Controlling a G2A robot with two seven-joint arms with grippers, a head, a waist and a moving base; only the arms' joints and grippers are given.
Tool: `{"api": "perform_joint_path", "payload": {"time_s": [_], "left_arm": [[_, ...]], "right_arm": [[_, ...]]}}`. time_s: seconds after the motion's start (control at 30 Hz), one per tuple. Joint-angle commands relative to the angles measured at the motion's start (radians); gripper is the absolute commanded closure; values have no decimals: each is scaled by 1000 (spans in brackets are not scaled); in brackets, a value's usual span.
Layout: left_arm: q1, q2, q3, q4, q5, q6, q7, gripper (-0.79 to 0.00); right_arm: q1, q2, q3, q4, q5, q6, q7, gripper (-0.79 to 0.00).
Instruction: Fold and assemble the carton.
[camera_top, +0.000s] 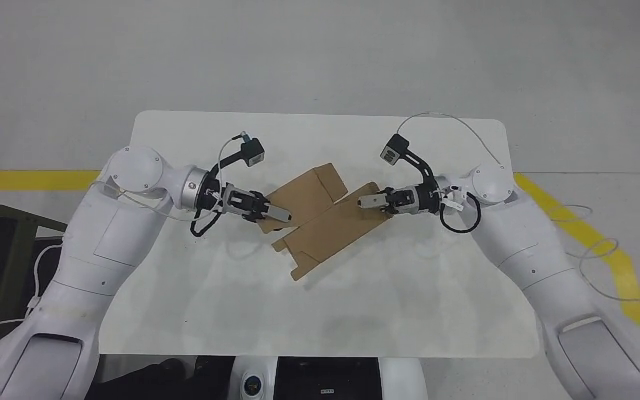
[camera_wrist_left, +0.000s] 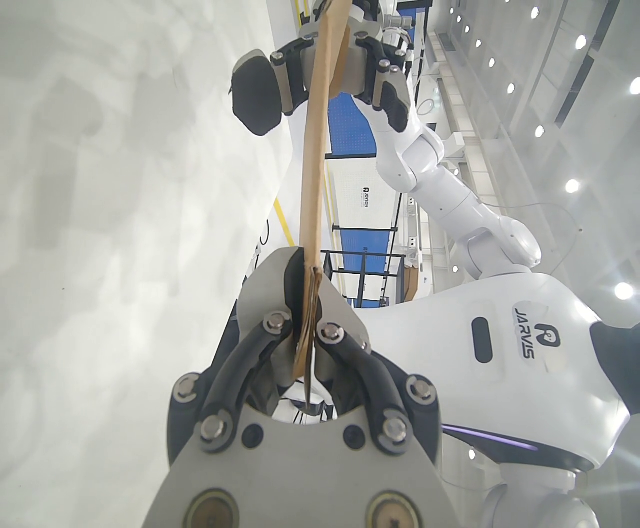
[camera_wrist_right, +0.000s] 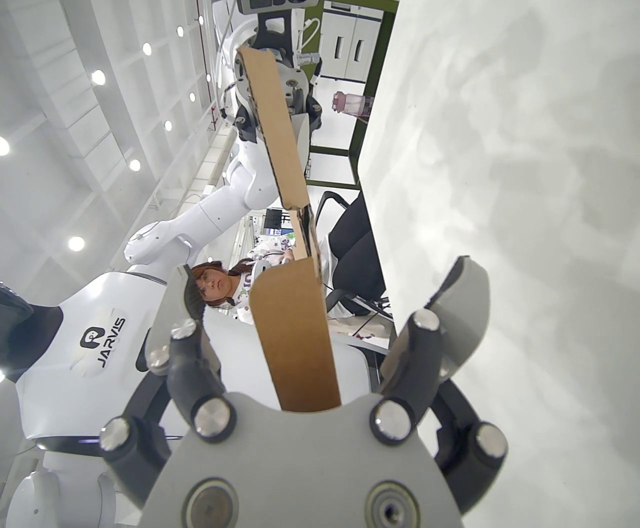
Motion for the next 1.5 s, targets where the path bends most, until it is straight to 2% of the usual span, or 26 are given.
{"api": "perform_joint_path", "payload": {"time_s": [0.0,0.03,0.13,0.3,0.43,0.47,0.53,0.57,0.83,1.07,1.47], "left_arm": [[1,1,-1,1,0,1,-2,0],[1,1,-1,2,-3,1,-3,0],[2,2,-2,4,-3,3,-4,0],[1,2,-1,6,-7,5,-5,0],[1,1,0,14,-38,20,-14,0],[-1,1,-1,16,-41,20,-16,-108],[-3,1,-2,19,-42,16,-15,-391],[-4,1,-2,20,-43,15,-13,-785],[-1,2,-17,32,-42,38,57,-785],[21,2,-35,21,-47,78,164,-785],[38,1,-54,12,-90,140,223,-785]], "right_arm": [[0,-1,-2,1,-6,1,1,-265],[0,-1,-3,1,-6,2,2,-256],[2,-2,-4,1,-10,4,4,-148],[4,-3,-6,4,-14,5,5,-86],[6,-5,-7,7,-13,7,7,0],[7,-5,-7,7,-13,7,7,0],[7,-6,-7,9,-13,7,7,0],[8,-6,-7,10,-13,6,6,0],[10,-6,10,37,-21,-22,-22,0],[3,-4,38,45,-41,-43,-56,0],[-47,11,94,-38,-121,5,-180,0]]}}
